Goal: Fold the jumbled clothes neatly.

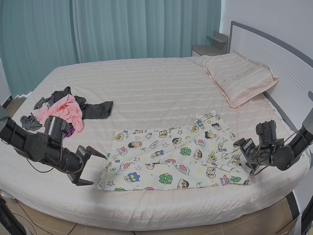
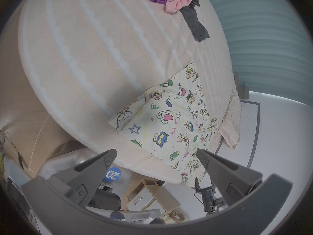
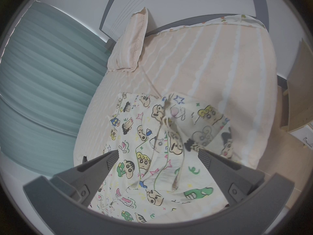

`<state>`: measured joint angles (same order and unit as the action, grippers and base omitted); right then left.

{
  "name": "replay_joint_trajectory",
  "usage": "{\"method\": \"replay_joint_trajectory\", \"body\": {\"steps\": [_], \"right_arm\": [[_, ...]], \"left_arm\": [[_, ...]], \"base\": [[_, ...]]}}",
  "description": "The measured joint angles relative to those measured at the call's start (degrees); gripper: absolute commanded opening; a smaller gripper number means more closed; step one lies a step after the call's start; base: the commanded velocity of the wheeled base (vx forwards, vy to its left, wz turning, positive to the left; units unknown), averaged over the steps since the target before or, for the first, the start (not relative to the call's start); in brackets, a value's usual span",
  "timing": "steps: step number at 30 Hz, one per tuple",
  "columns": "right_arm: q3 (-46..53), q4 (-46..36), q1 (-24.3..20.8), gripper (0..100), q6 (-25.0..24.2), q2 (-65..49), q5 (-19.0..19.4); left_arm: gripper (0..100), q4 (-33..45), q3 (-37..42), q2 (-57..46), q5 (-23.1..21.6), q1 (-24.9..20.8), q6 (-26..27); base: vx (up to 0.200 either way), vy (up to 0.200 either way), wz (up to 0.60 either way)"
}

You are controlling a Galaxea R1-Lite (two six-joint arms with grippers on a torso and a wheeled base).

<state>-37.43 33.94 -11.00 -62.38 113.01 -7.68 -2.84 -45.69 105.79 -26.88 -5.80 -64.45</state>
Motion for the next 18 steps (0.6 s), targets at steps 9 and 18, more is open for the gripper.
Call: {"method": "replay_joint_trajectory", "body": {"steps": [9,18], "right_arm": [[0.8,6.9,-1.5,100,-0.2,5.3,-2.9],[0.2,7.7,-1.6,100,-0.4,8.2,-3.3]], "left_arm": [[100,-0.4,2.3,-1.6,-0.3,-0.5,0.0],[100,-0.9,3.0,-1.1,0.0,-1.3,0.0]], "base": [[0.0,0.0,0.0],[0.0,0.0,0.0]]}}
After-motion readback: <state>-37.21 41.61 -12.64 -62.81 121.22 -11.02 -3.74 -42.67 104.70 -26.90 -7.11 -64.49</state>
